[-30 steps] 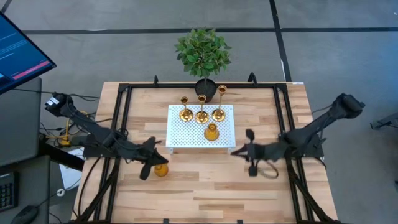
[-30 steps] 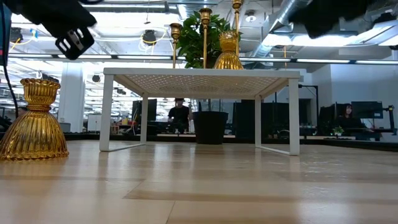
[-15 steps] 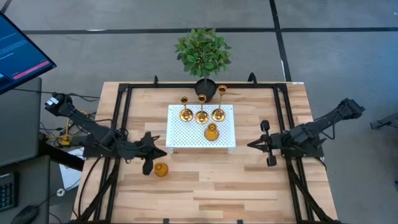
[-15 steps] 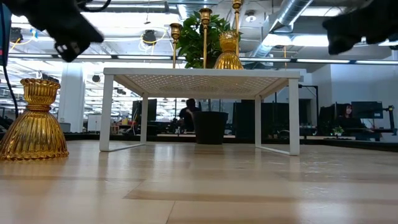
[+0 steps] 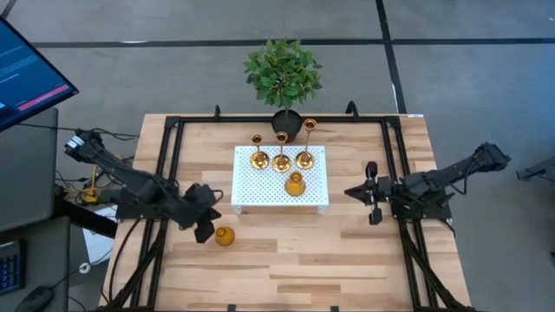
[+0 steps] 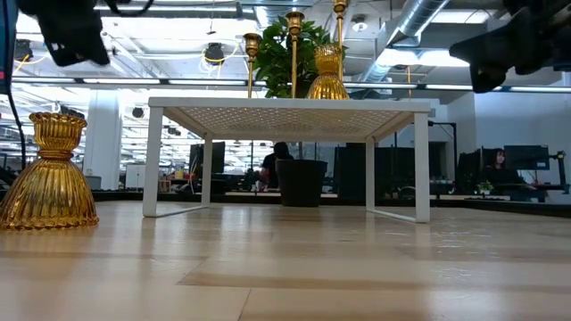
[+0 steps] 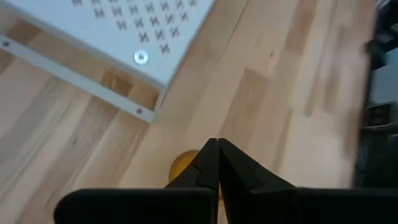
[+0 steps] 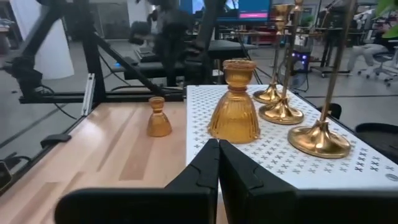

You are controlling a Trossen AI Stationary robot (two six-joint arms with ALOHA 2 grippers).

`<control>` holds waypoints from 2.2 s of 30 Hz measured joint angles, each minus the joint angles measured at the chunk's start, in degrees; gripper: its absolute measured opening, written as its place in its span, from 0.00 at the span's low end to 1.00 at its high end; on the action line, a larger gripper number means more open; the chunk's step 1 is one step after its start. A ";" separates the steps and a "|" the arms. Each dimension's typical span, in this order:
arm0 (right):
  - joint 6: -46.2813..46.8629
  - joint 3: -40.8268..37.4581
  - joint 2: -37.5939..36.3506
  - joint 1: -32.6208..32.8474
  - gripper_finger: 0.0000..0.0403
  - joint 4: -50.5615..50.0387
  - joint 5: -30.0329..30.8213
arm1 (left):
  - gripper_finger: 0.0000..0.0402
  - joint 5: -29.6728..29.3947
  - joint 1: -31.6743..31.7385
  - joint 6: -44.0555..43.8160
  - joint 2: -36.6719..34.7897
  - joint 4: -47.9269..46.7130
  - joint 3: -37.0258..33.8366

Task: Pick & Place candle stick holders
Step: Put the orange glass candle holder on the shelf

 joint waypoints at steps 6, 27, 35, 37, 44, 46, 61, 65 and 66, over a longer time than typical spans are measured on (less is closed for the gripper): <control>0.01 0.00 0.00 -1.68 0.00 -0.01 0.00 | 0.01 2.89 0.02 -2.52 7.48 -1.29 -0.03; 0.01 0.00 0.00 -2.09 0.00 -1.13 0.00 | 0.04 10.48 1.11 -2.63 9.12 1.25 -0.05; 0.30 0.00 0.00 -2.09 0.00 -1.58 -0.01 | 0.19 12.71 3.58 -4.38 9.12 1.27 -0.05; 1.62 0.01 0.00 -2.08 0.00 -1.59 -0.02 | 0.23 13.17 3.72 -5.29 9.12 1.25 -0.05; 4.49 0.02 0.00 -1.90 0.00 -1.82 -0.15 | 0.35 13.17 3.74 -5.38 10.60 1.04 -0.07; 4.54 0.01 0.00 -1.90 0.00 -2.09 -0.17 | 0.38 13.17 3.79 -5.36 11.56 0.85 -0.07; 4.58 0.02 0.02 -1.92 0.00 -7.20 -0.15 | 0.41 13.20 3.86 -5.17 15.59 0.70 -0.09; 6.46 0.02 0.00 -1.94 0.00 -7.64 -0.15 | 0.37 13.20 3.87 -5.45 15.59 0.70 -0.09; 6.88 0.02 0.00 -1.94 0.00 -7.64 -0.15 | 0.36 13.21 3.87 -5.47 15.59 0.68 -0.10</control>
